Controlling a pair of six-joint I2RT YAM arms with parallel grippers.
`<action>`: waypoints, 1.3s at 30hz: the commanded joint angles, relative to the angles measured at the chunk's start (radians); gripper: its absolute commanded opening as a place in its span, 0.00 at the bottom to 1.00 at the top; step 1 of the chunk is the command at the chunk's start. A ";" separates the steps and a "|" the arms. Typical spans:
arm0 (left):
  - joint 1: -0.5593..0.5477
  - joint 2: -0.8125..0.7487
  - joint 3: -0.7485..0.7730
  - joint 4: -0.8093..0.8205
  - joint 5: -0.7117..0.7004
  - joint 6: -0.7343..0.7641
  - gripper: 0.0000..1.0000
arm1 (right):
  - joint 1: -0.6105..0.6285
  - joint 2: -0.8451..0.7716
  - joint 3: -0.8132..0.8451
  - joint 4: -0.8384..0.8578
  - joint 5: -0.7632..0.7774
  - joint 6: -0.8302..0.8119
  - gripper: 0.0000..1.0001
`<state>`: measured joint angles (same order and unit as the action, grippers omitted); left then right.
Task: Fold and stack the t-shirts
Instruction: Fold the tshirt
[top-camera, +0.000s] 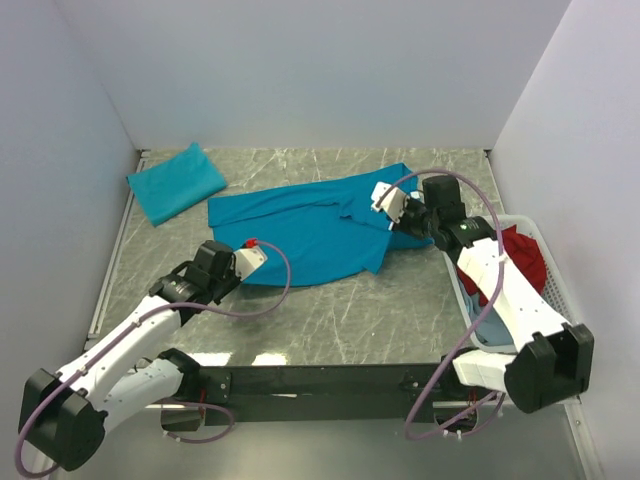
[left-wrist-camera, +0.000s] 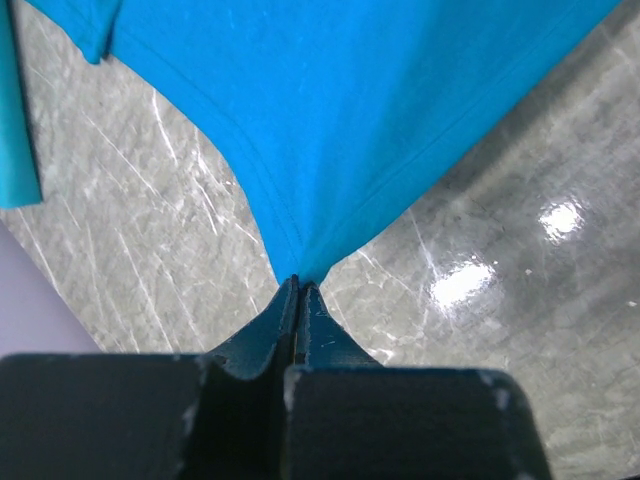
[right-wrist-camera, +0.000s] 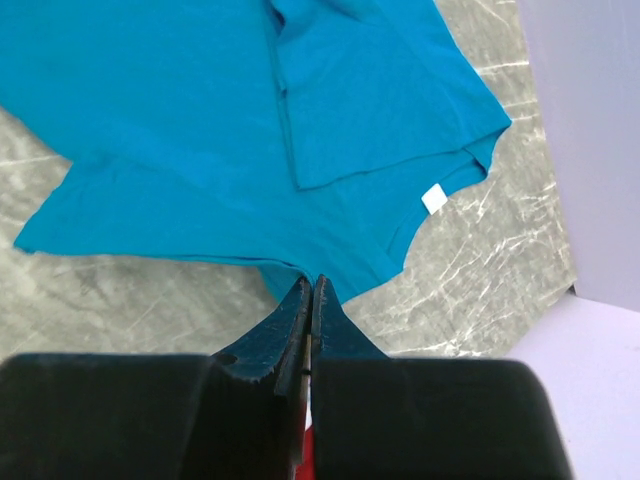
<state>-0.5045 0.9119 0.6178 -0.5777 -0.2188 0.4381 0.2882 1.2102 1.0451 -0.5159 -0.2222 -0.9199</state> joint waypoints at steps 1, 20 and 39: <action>0.023 0.024 0.043 0.050 -0.017 -0.025 0.00 | -0.017 0.046 0.087 0.065 0.011 0.019 0.00; 0.215 0.290 0.140 0.197 0.121 0.002 0.00 | -0.073 0.379 0.423 0.079 -0.017 0.049 0.00; 0.307 0.564 0.310 0.240 0.145 0.057 0.00 | -0.081 0.621 0.681 0.071 0.004 0.066 0.00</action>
<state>-0.2089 1.4544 0.8783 -0.3592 -0.0940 0.4774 0.2131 1.8046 1.6569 -0.4648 -0.2272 -0.8719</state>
